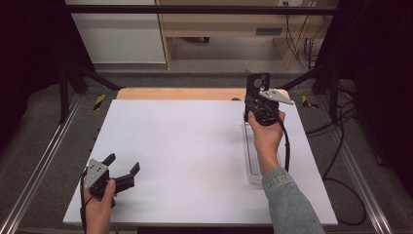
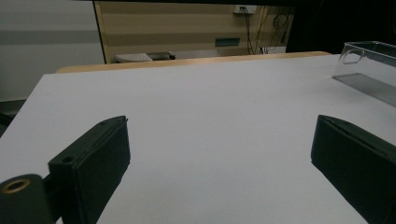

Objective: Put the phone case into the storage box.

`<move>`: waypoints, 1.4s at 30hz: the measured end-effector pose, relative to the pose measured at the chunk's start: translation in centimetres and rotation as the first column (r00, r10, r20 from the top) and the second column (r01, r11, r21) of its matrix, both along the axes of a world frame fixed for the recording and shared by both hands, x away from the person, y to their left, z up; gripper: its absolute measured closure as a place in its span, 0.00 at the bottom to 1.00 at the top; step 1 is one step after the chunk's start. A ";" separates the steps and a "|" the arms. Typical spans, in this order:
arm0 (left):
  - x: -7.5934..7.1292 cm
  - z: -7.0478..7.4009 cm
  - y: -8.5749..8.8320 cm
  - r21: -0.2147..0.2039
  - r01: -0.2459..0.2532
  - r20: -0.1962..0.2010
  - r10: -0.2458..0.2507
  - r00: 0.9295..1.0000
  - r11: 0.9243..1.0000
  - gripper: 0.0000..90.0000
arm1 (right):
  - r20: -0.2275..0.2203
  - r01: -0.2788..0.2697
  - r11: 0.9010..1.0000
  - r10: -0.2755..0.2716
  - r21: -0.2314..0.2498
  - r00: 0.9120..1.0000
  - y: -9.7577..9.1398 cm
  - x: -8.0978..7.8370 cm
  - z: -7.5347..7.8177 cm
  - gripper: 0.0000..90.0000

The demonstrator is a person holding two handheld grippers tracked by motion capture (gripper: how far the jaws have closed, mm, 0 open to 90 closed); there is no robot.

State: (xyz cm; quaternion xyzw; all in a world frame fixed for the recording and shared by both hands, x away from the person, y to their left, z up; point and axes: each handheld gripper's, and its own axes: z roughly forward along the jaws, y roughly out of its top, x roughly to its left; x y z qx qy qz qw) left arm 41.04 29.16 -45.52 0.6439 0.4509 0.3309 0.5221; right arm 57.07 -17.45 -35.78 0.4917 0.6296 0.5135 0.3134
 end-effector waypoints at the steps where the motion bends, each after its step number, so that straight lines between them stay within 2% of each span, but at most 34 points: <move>1: 0.0 0.0 0.0 0.000 0.000 0.001 0.000 1.000 1.000 0.05 | 0.002 0.004 1.000 -0.004 0.001 1.000 -0.1 0.1 -0.1 0.98; 8: 0.0 0.0 -0.1 0.004 0.010 -0.002 -0.010 1.000 1.000 0.05 | 0.004 0.024 1.000 -0.024 -0.012 1.000 -0.4 0.5 -0.9 0.98; 27: 0.0 0.0 -0.4 0.005 0.016 -0.001 -0.016 1.000 1.000 0.05 | -0.031 0.063 0.998 -0.064 -0.028 0.997 -0.9 2.0 -2.7 0.98; 42: 0.0 0.0 -0.4 0.011 0.019 -0.001 -0.019 1.000 1.000 0.05 | -0.026 0.071 0.997 -0.072 -0.031 0.997 -0.9 2.2 -3.2 0.98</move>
